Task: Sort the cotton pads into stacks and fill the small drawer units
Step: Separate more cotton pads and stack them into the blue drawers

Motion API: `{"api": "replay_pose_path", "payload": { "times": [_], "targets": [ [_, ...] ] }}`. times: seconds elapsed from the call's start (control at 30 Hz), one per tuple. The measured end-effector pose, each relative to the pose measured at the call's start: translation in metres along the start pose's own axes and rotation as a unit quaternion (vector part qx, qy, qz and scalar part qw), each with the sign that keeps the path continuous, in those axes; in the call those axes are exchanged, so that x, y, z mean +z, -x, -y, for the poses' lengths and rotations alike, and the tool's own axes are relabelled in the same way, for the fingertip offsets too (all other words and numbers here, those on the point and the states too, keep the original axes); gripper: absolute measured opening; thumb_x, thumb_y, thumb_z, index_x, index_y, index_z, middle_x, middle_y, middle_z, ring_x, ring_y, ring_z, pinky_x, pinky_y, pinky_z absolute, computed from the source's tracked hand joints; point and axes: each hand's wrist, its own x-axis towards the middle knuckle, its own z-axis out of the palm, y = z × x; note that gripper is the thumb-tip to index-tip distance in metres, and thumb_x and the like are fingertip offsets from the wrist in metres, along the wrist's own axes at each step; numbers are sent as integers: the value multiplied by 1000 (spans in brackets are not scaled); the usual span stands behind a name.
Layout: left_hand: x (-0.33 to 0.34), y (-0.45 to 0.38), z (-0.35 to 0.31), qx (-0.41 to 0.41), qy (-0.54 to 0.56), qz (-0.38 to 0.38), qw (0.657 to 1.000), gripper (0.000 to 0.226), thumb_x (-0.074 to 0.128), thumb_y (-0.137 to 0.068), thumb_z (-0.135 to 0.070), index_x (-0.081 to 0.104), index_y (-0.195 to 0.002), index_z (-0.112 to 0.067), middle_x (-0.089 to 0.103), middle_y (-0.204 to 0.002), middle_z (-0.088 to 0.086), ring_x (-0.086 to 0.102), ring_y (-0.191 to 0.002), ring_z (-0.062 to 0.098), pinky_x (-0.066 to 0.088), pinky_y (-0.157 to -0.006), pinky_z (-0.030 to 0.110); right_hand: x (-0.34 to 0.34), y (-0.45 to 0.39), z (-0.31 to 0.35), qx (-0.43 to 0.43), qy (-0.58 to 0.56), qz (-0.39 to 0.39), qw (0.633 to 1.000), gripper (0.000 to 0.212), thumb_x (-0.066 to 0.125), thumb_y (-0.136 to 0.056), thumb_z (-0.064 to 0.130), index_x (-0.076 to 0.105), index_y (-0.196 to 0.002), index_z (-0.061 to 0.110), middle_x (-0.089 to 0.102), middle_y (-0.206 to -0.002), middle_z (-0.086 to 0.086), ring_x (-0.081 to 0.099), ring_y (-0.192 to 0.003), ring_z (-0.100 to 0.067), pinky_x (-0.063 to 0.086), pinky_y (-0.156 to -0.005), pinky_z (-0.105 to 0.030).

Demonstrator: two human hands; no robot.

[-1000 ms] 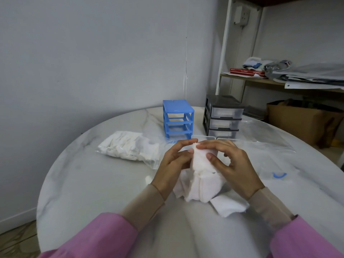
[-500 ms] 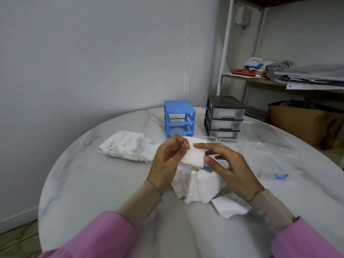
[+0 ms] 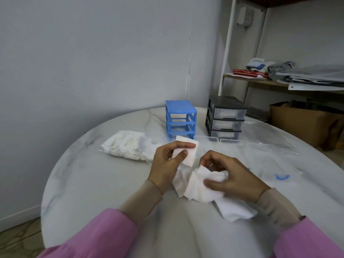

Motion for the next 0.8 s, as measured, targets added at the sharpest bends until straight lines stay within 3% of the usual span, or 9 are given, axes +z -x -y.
{"api": "replay_pose_path", "payload": {
  "times": [0.1, 0.2, 0.3, 0.5, 0.63, 0.8],
  "targets": [
    [1, 1, -1, -4, -1, 0, 1000, 38, 52, -85, 11, 68, -89, -23, 67, -96, -3, 61, -87, 0, 46, -77, 11, 0, -2, -4, 12, -9, -28, 999, 25, 75, -75, 9, 58, -90, 20, 66, -88, 4, 61, -84, -10, 49, -81, -24],
    [1, 1, 0, -13, -2, 0, 1000, 36, 53, -86, 10, 68, -91, -22, 67, -100, -2, 61, -91, 7, 47, -77, 11, 0, -3, -4, 15, 34, -44, 998, 17, 74, -77, 12, 63, -85, 20, 65, -85, 8, 57, -80, -2, 44, -71, -14],
    [1, 1, 1, -16, 0, 1, 1000, 36, 52, -86, 10, 68, -92, -22, 66, -99, -4, 60, -90, 6, 47, -76, 12, -1, -3, -3, 20, 77, -57, 995, 14, 75, -76, 16, 67, -83, 23, 63, -88, 4, 52, -81, -5, 38, -65, -9],
    [1, 1, 1, -15, 0, 3, 1000, 37, 52, -86, 11, 68, -91, -22, 66, -97, -4, 60, -84, -4, 47, -75, 10, -1, -2, -3, 43, 96, -16, 994, 19, 81, -69, 23, 69, -84, 28, 63, -87, 3, 53, -79, -5, 38, -66, -8],
    [1, 1, 2, -15, -7, 4, 1000, 35, 52, -86, 10, 69, -92, -20, 66, -100, 1, 60, -91, 6, 47, -78, 12, -2, -2, -2, 51, 102, -1, 993, 13, 76, -75, 18, 65, -78, 21, 62, -84, 7, 51, -79, -1, 38, -67, -6],
    [1, 0, 3, -16, -5, 11, 1000, 34, 54, -85, 11, 69, -92, -19, 67, -98, -3, 60, -88, 4, 46, -78, 13, -2, 1, -1, 54, 27, -16, 998, 10, 64, -85, 11, 57, -80, 17, 61, -80, 8, 54, -78, 2, 39, -69, -12]
  ]
}}
